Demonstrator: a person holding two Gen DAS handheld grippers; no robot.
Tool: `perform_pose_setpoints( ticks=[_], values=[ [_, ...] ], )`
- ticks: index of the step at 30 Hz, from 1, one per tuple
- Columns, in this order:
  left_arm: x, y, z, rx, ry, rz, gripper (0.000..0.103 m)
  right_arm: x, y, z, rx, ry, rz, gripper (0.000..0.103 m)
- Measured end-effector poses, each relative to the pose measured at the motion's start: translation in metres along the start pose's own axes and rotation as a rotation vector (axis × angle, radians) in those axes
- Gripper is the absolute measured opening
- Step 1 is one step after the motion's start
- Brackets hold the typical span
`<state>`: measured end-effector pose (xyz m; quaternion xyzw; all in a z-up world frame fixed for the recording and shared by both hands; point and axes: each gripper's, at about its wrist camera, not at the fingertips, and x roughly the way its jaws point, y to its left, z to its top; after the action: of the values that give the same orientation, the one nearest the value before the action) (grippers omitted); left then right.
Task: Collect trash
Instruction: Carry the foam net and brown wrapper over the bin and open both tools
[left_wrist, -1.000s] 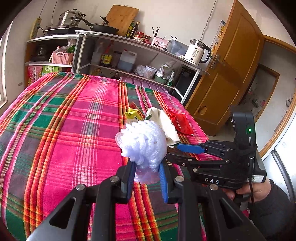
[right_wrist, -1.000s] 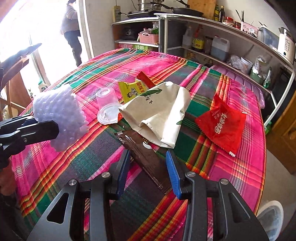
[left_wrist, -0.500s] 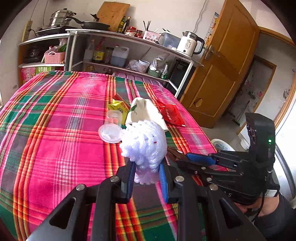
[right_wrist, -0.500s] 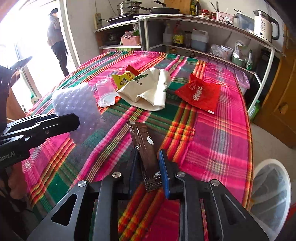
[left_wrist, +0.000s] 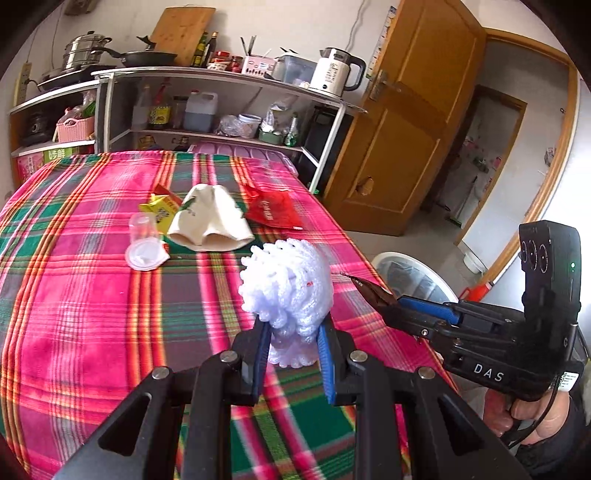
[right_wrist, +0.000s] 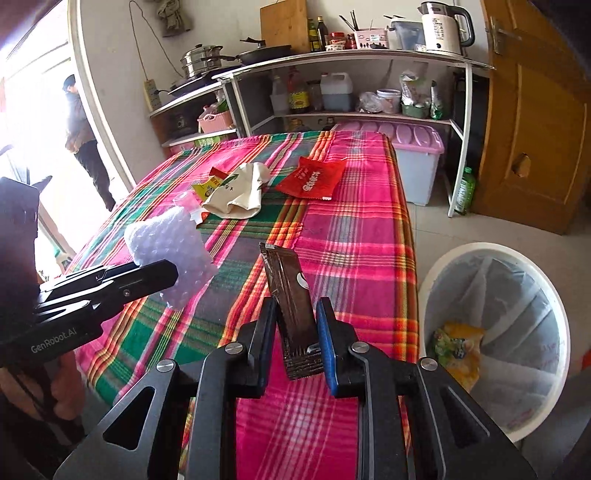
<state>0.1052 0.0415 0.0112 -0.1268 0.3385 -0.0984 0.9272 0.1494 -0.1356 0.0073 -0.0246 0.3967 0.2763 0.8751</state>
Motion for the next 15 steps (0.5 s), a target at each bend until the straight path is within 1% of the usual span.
perform_pose_setpoints(
  ticks=[9, 15],
  values=[
    [0.01, -0.041, 0.0, 0.054, 0.025, -0.043, 0.025, -0.035, -0.03, -0.016, 0.073, -0.054, -0.04, 0.023],
    [0.024, -0.07, 0.005, 0.096, 0.041, -0.083, 0.025, -0.052, -0.058, -0.024, 0.133, -0.083, -0.071, 0.023]
  ],
)
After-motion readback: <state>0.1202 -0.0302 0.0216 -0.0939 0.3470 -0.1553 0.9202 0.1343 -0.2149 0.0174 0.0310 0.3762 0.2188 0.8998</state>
